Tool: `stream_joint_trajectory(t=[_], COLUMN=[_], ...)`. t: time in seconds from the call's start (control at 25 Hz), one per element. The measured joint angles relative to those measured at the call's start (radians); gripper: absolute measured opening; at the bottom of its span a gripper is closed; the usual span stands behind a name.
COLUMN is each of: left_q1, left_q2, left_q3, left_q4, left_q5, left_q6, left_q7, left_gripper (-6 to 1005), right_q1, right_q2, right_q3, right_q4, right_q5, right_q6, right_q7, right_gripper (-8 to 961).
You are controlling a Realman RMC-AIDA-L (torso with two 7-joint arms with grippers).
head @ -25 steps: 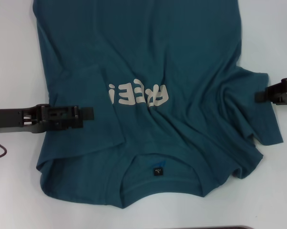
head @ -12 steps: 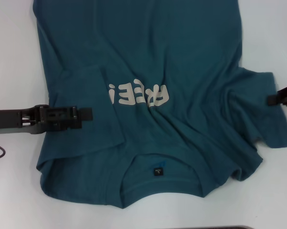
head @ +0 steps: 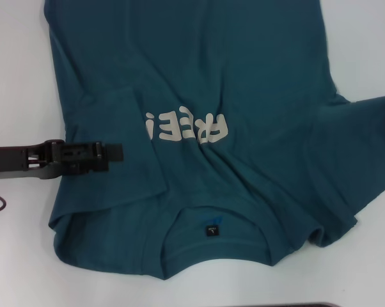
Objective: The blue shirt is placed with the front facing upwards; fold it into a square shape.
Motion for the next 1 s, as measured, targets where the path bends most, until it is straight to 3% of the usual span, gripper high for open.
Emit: stream_joint_trajectory(t=[0.24,0.6,1.0], left_q1=[0.002,0.003,0.013], left_q2=[0.001,0.002,0.006], left_q3=[0.0,-0.017,-0.055], left_q4=[0.0,0.0,-0.001], left_q5=[-0.002,-0.003,-0.005], left_q6=[0.001,0.002,-0.003], left_q7=[-0.001,-0.001,-0.001], left_gripper=[816,815,815], right_q1=[0.012,0.045,0.118], right_q2=[-0.006,0.024,0.031], right_q3=[0.013,-0.002,-0.064], right_q4=[-0.015,-0.018,-0.024], right_q5=[0.002,0.009,0.018], right_q6=[0.01,-0.103,-0.203], right_q7=[0.018,0.004,-0.011], right_gripper=[48,65,83])
